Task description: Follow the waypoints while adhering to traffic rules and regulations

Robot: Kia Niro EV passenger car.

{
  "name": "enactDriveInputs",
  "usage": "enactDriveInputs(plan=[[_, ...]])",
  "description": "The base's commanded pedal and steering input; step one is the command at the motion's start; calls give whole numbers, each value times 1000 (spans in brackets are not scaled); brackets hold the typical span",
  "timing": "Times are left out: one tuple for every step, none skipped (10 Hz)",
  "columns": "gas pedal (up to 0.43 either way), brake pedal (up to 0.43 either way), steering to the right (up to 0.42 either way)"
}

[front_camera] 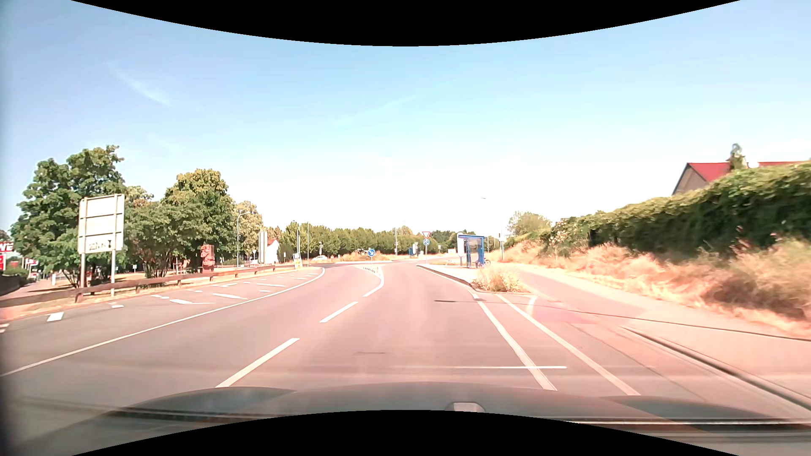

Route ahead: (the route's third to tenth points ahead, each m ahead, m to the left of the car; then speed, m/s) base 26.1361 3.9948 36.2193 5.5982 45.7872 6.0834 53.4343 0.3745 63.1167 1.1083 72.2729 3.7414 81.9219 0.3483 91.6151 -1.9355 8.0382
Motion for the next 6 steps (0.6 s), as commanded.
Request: enactDriveInputs(plan=[[0, 0, -8], [0, 0, -9], [0, 0, -12], [0, 0, -17], [0, 0, -19], [0, 0, -21]])
